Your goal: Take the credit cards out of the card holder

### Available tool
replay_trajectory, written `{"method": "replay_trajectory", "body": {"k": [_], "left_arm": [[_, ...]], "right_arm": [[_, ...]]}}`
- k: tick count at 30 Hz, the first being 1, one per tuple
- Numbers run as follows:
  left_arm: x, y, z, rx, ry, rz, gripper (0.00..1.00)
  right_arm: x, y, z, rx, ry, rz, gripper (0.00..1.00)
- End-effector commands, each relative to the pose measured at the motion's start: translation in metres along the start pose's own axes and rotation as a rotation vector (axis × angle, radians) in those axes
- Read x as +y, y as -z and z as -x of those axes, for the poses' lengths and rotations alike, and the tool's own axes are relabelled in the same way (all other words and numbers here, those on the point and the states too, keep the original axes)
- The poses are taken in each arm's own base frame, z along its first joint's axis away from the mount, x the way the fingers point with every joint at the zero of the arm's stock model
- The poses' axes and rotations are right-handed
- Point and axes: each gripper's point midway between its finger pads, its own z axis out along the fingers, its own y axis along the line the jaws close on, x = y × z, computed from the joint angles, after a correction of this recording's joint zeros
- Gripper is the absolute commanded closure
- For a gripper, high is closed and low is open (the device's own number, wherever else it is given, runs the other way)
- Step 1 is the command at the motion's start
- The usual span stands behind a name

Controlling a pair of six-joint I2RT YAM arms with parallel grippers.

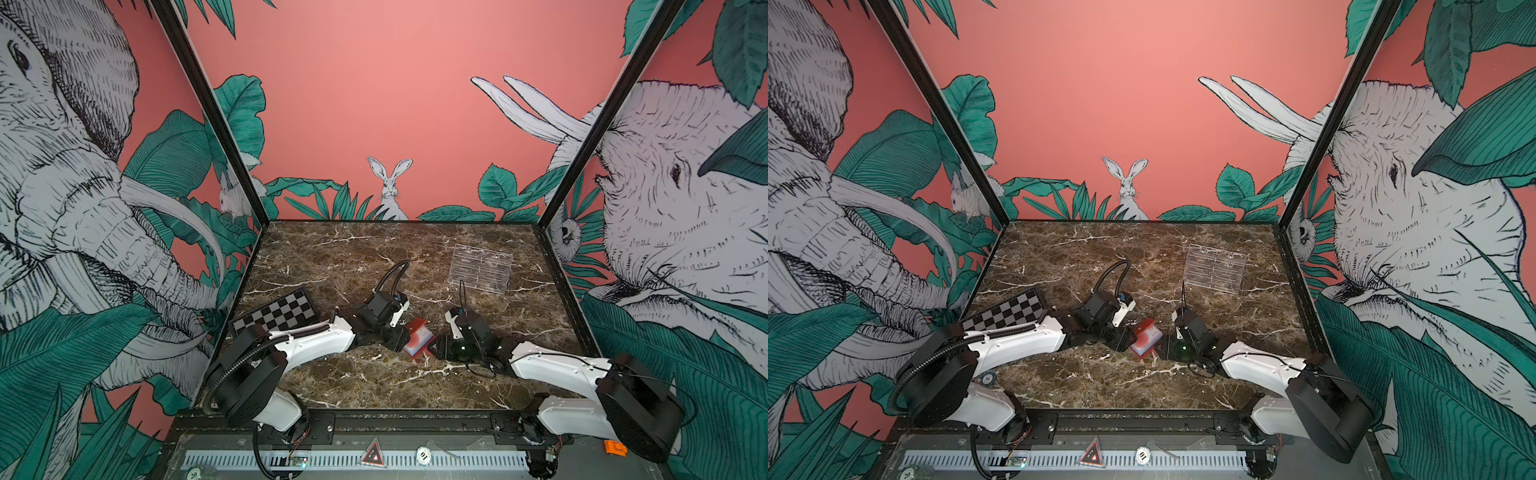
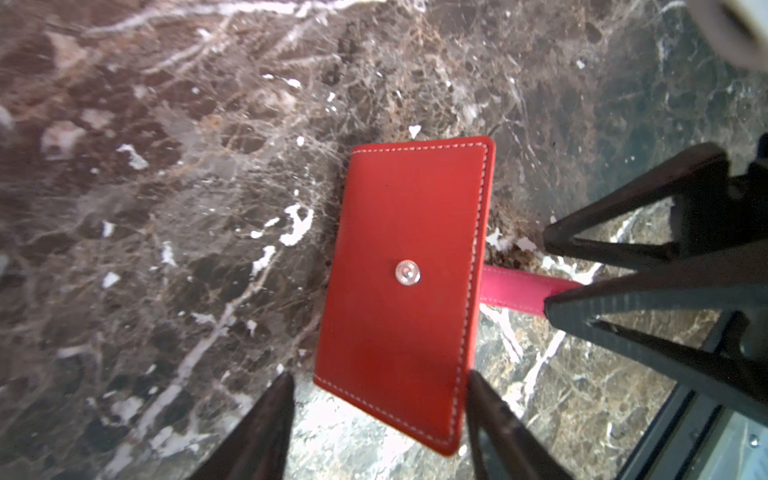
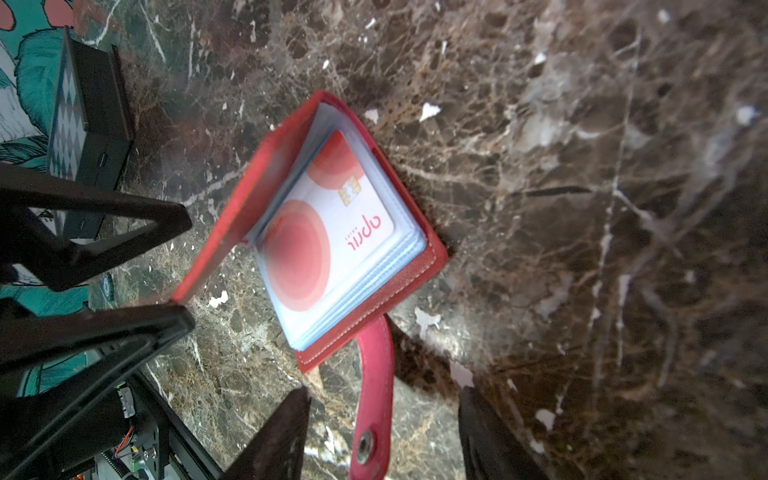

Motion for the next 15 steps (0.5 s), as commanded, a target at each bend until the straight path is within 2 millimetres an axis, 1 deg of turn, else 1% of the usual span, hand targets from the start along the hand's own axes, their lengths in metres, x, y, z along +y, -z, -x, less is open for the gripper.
{"method": "replay_trajectory", "body": {"k": [1,3,5,9,13,15], "left_arm": [[0.005,0.010,0.012,-0.065,0.029,0.021,0.40],[0.009,0.011,0.016,-0.078,0.037,0.037,0.42],[0.012,0.010,0.018,-0.082,0.043,0.050,0.46],[0.018,0.007,0.022,-0.080,0.054,0.067,0.58],[0.022,0.003,0.023,-0.070,0.071,0.076,0.76],[0.022,0.002,0.025,-0.068,0.081,0.073,0.89]], "right_arm": [[0.005,0.002,0.009,-0.030,0.009,0.012,0.43],[0.007,0.002,0.010,-0.034,0.010,0.018,0.42],[0.009,0.001,0.012,-0.034,0.013,0.022,0.42],[0.014,-0.001,0.015,-0.031,0.019,0.034,0.43],[0.023,0.001,0.021,-0.039,0.036,0.055,0.42],[0.027,0.003,0.025,-0.055,0.041,0.060,0.41]]}}
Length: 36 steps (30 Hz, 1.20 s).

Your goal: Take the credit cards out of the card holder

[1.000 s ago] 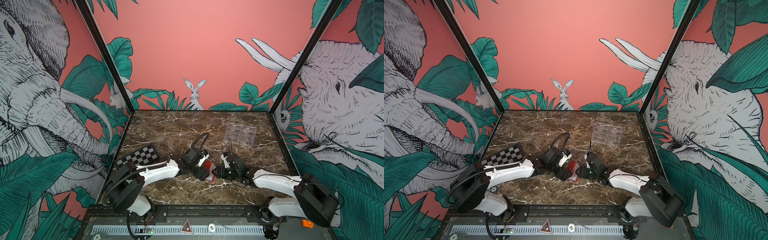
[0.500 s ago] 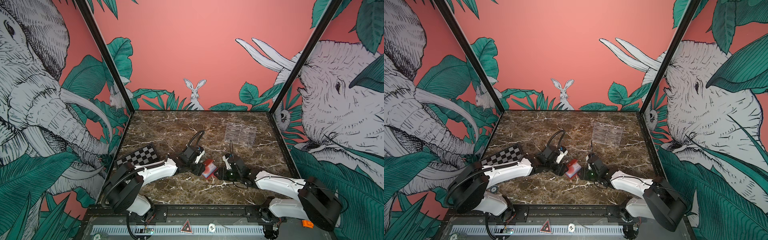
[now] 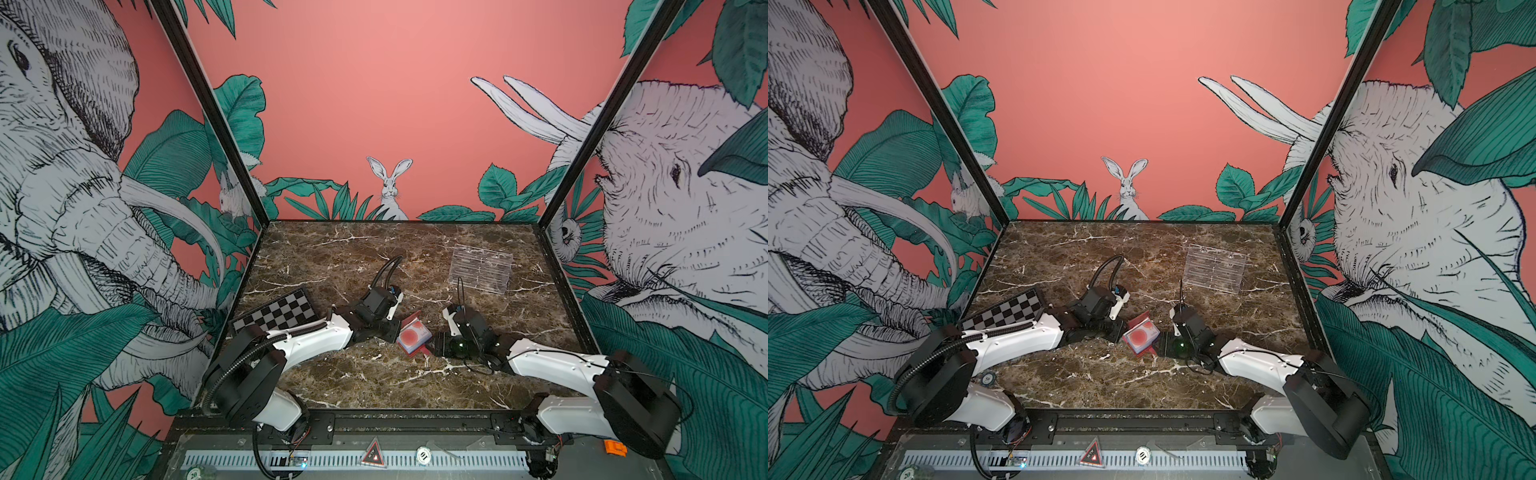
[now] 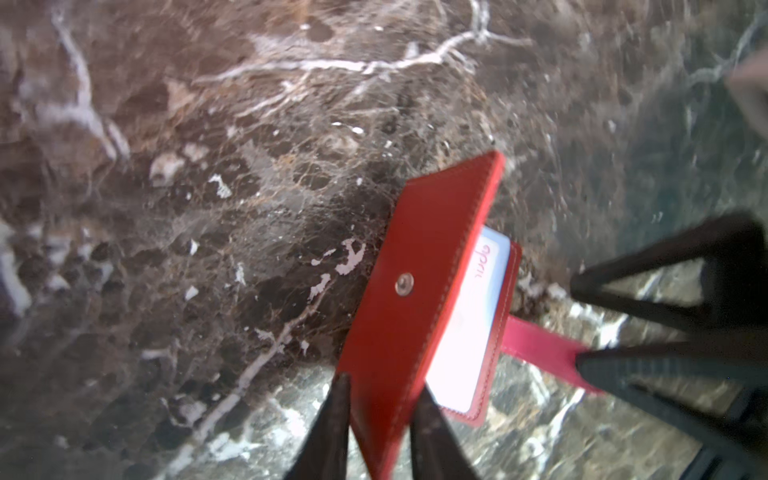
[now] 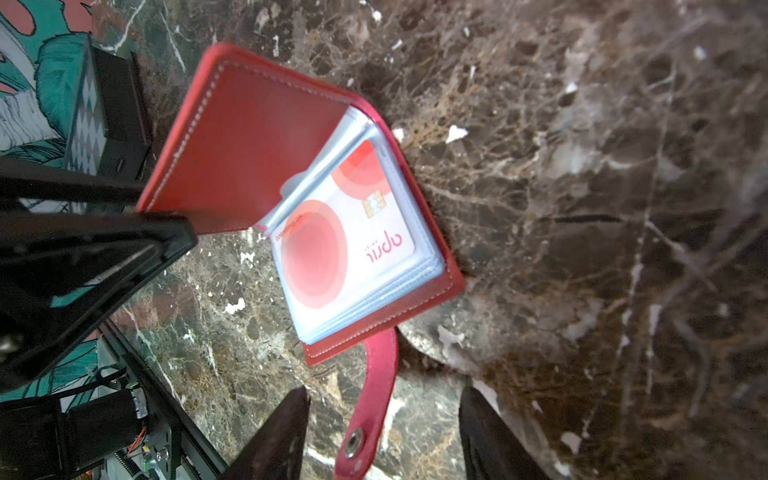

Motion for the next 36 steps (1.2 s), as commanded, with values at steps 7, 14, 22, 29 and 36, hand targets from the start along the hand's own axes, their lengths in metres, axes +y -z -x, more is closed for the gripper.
{"method": "replay_trajectory", "body": {"k": [7,14,22,29,36], "left_arm": [[0.002,0.008,0.013,-0.032,0.153,-0.047,1.00],[-0.005,0.010,0.010,-0.056,0.347,-0.145,1.00],[-0.010,0.008,0.001,-0.075,0.533,-0.228,1.00],[-0.004,0.005,-0.019,-0.076,0.641,-0.245,1.00],[-0.003,0.000,-0.032,-0.062,0.716,-0.265,1.00]], "right_arm": [[0.022,0.010,0.032,-0.109,0.009,0.035,0.40],[0.023,0.015,0.053,-0.216,-0.065,0.029,0.39],[0.035,0.002,0.063,-0.193,-0.083,0.052,0.44],[0.050,-0.028,0.065,-0.121,-0.085,0.108,0.58],[0.067,-0.045,0.065,-0.063,-0.063,0.133,0.68]]}}
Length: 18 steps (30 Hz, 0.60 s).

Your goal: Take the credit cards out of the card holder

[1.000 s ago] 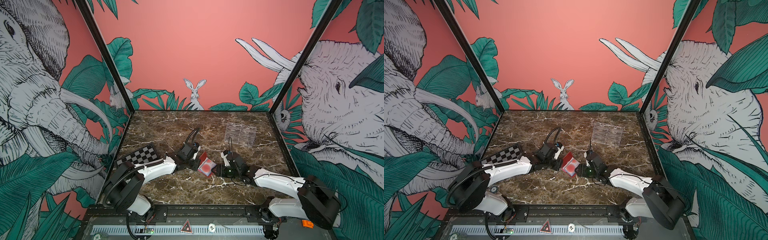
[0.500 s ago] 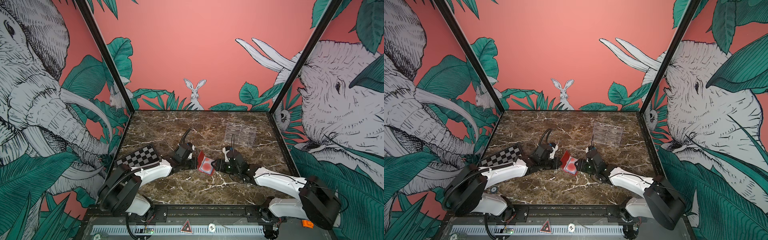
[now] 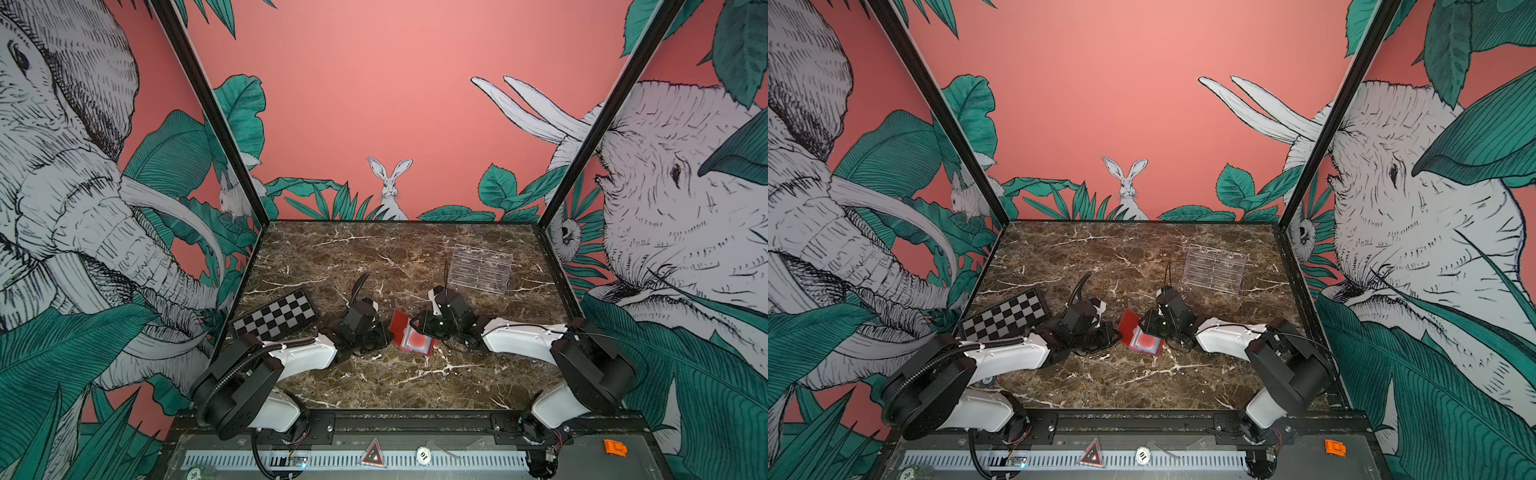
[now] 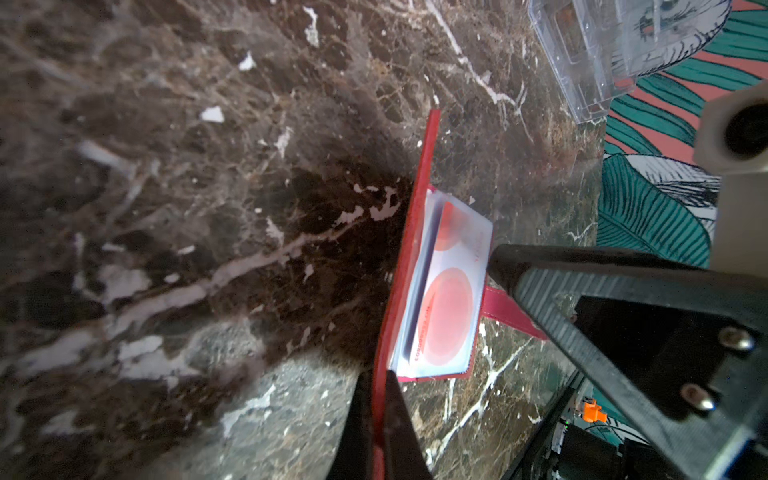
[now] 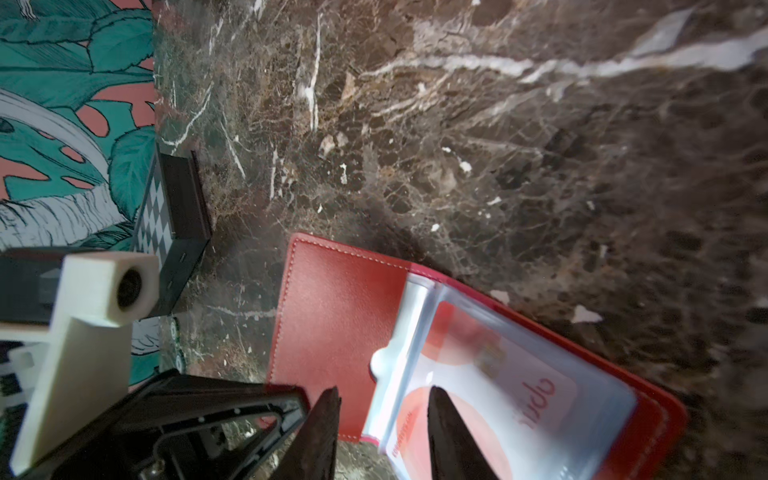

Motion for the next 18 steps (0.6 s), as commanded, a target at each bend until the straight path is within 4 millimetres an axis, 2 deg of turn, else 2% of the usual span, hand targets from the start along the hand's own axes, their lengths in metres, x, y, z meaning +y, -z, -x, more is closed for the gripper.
{"method": "replay_trajectory", "body": {"k": [1,5,8,11,15,18], "left_arm": [[-0.006,0.001,-0.002,-0.001,0.058,-0.051,1.00],[-0.006,-0.001,-0.009,0.017,0.068,-0.047,0.99],[-0.002,0.001,-0.015,0.027,0.071,0.005,0.93],[-0.008,0.001,-0.019,0.049,0.056,0.007,0.91],[-0.008,0.004,-0.025,0.058,0.047,0.009,0.82],[-0.011,0.014,-0.024,0.044,0.024,0.001,0.69]], "right_arm": [[0.024,-0.008,0.003,0.017,0.030,0.060,0.69],[0.028,-0.025,-0.006,0.069,0.047,0.047,0.74],[0.030,-0.037,-0.013,0.099,0.051,0.049,0.77],[0.027,-0.047,-0.022,0.135,0.055,0.028,0.79],[0.019,-0.051,-0.032,0.162,0.071,-0.009,0.80],[0.011,-0.049,-0.040,0.180,0.078,-0.037,0.81]]}}
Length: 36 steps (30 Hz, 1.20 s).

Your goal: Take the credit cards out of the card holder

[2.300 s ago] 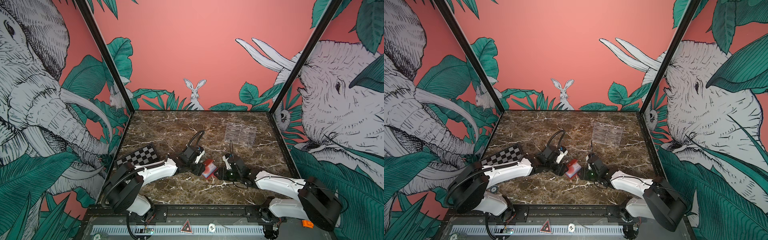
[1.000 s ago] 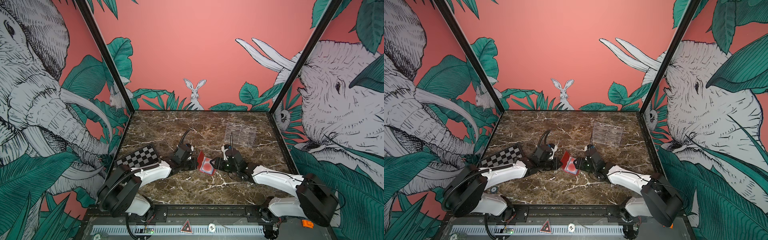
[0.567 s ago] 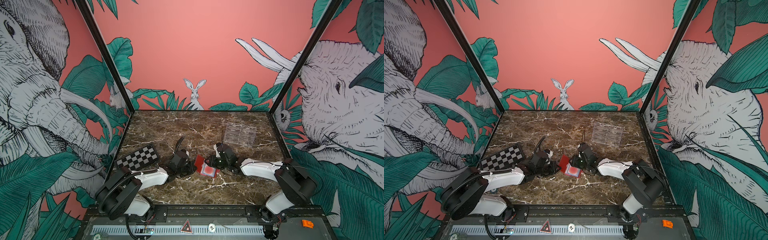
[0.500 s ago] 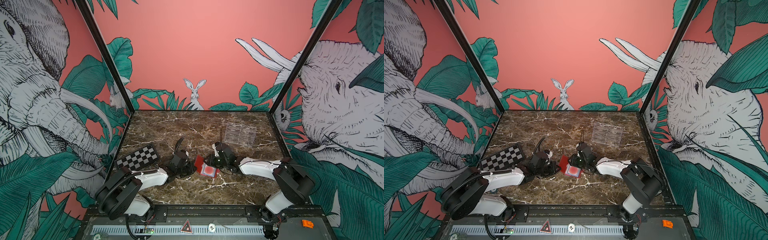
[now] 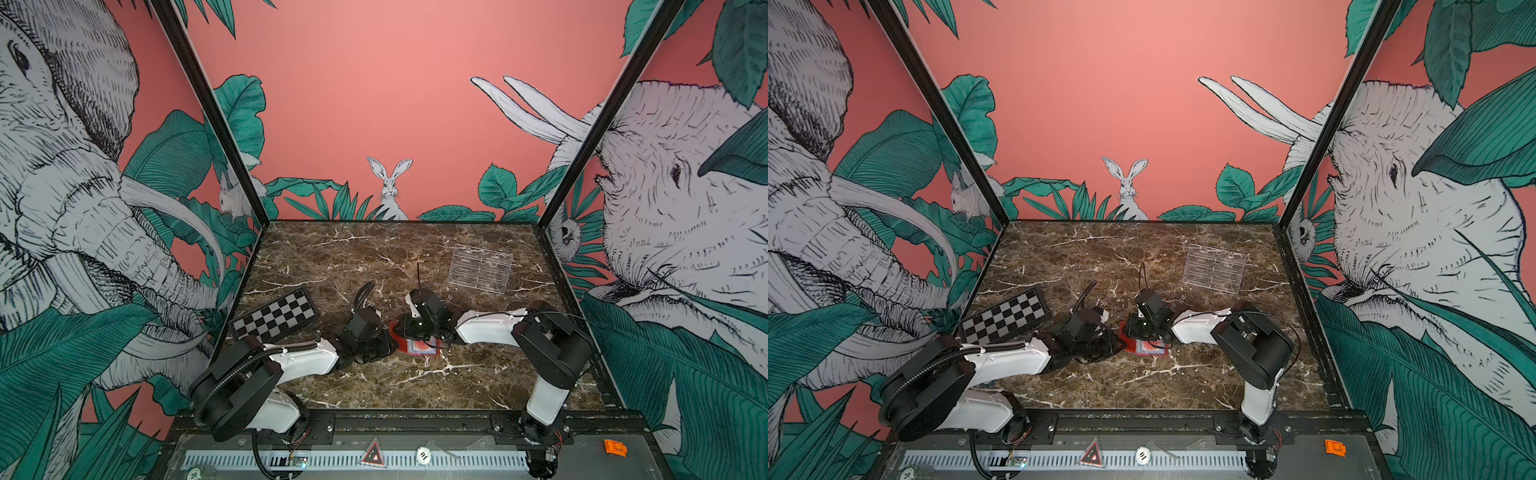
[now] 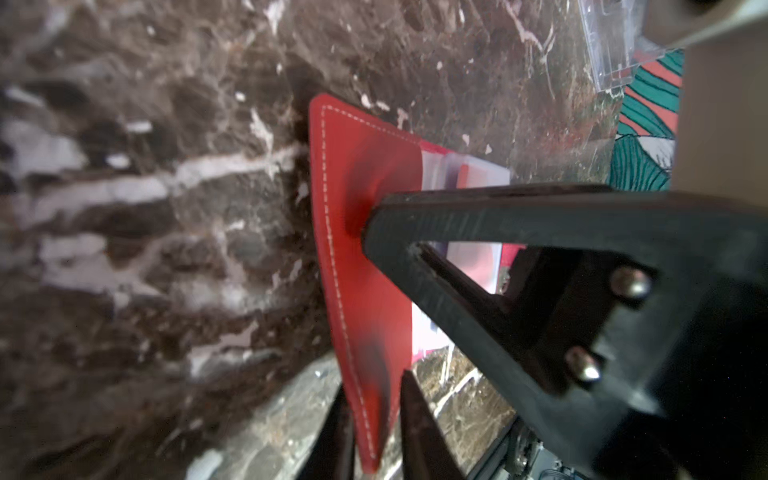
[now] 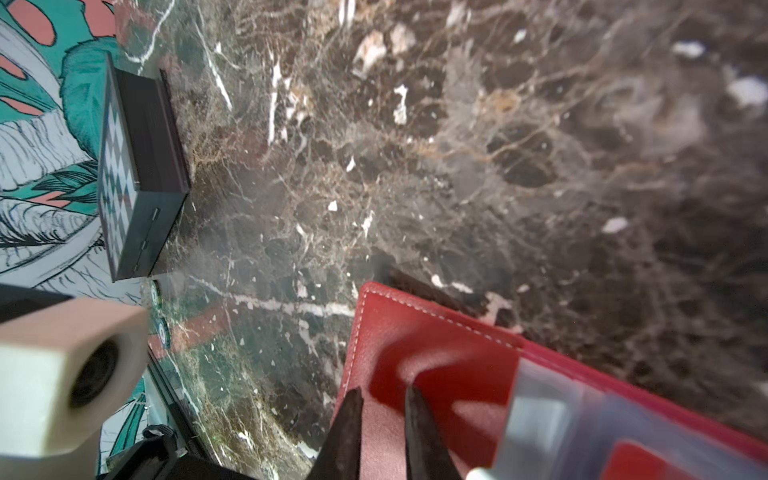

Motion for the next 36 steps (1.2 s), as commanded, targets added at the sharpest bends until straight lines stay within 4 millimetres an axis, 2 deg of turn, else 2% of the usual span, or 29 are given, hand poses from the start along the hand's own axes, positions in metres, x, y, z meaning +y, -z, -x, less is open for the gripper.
{"method": "replay_trajectory", "body": {"k": [1,5,8,11,15,18,20,27,36], "left_arm": [[-0.011,0.016,0.003,-0.031,-0.036,-0.015,0.66],[-0.025,0.034,0.011,-0.062,-0.095,-0.010,0.59],[-0.037,0.036,0.017,-0.057,-0.118,-0.018,0.60],[-0.040,0.035,0.024,-0.051,-0.125,-0.003,0.67],[-0.039,0.025,0.030,-0.017,-0.096,-0.002,0.86],[-0.046,0.015,0.027,0.020,-0.082,-0.038,0.95],[-0.042,0.010,0.024,0.033,-0.057,-0.047,1.00],[-0.020,0.002,0.017,0.044,-0.021,-0.003,1.00],[0.009,-0.017,0.007,0.082,0.001,0.065,1.00]], "right_arm": [[-0.008,0.000,-0.011,0.030,0.020,-0.039,0.81],[-0.016,0.002,-0.020,0.049,0.031,-0.052,0.81],[-0.013,0.004,-0.021,0.043,0.038,-0.035,0.81],[-0.007,0.010,-0.018,0.035,0.058,-0.035,0.80],[-0.004,0.016,-0.015,0.017,0.059,-0.040,0.80],[-0.005,0.018,-0.013,-0.006,0.041,-0.040,0.81],[-0.009,0.017,-0.012,-0.013,0.025,-0.056,0.81],[-0.010,0.013,-0.013,-0.036,-0.027,-0.036,0.87],[-0.002,0.034,0.002,-0.147,-0.058,-0.018,0.90]]}}
